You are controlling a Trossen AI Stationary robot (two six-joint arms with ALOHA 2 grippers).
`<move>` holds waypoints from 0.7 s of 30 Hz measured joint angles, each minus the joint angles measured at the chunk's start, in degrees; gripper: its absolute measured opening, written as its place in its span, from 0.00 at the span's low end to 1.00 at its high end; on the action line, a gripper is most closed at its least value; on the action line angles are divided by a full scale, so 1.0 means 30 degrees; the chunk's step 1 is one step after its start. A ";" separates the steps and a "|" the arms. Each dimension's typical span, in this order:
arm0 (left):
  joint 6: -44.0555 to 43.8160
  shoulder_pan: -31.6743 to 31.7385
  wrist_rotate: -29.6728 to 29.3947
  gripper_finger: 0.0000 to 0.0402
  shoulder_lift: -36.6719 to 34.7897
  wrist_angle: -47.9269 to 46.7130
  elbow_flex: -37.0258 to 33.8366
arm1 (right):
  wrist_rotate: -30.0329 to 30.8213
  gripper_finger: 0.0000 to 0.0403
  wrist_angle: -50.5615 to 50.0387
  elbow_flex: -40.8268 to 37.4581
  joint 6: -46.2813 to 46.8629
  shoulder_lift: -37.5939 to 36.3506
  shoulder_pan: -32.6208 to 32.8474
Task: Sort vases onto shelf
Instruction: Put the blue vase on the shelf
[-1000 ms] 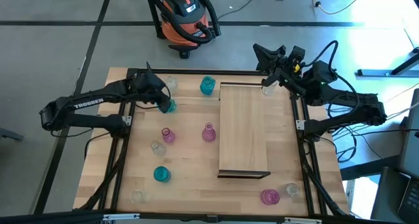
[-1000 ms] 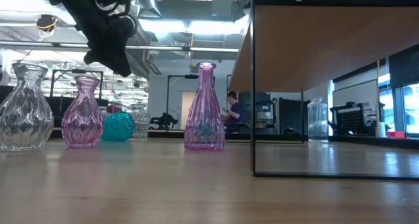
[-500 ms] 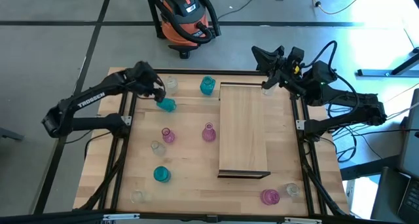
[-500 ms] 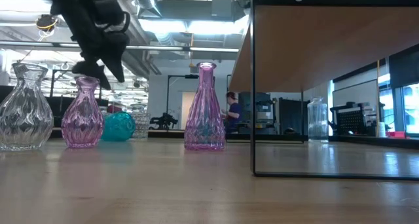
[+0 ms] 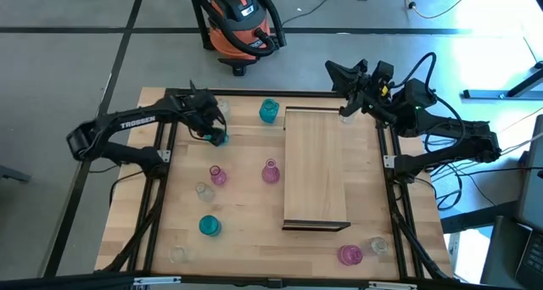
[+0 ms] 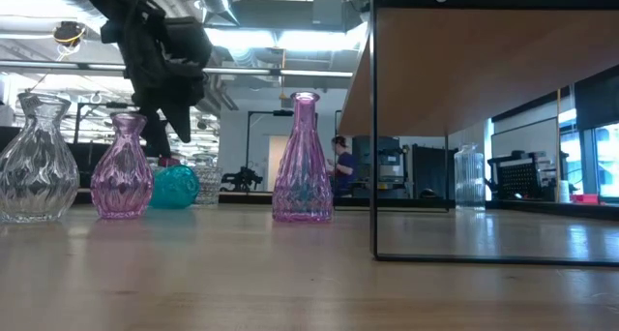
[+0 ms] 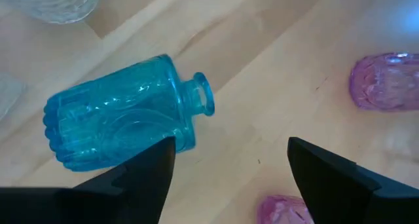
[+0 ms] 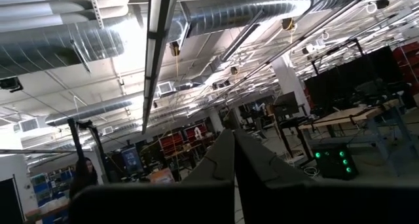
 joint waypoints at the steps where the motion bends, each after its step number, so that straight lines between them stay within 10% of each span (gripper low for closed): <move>1: 0.0476 -0.0090 0.0029 0.74 0.0016 -0.0003 0.0000 | 0.0000 0.00 0.0000 -0.0005 0.0003 0.0000 0.0000; 9: 0.8883 -0.1216 -0.0098 0.82 0.0005 -0.0024 0.0000 | 0.0000 0.00 -0.0151 -0.0004 -0.0005 0.0000 0.0000; 21: 1.8468 -0.2027 -0.6981 0.84 0.0005 -0.0803 0.0008 | -0.0862 0.00 -0.0432 0.0000 -0.0005 0.0000 0.0000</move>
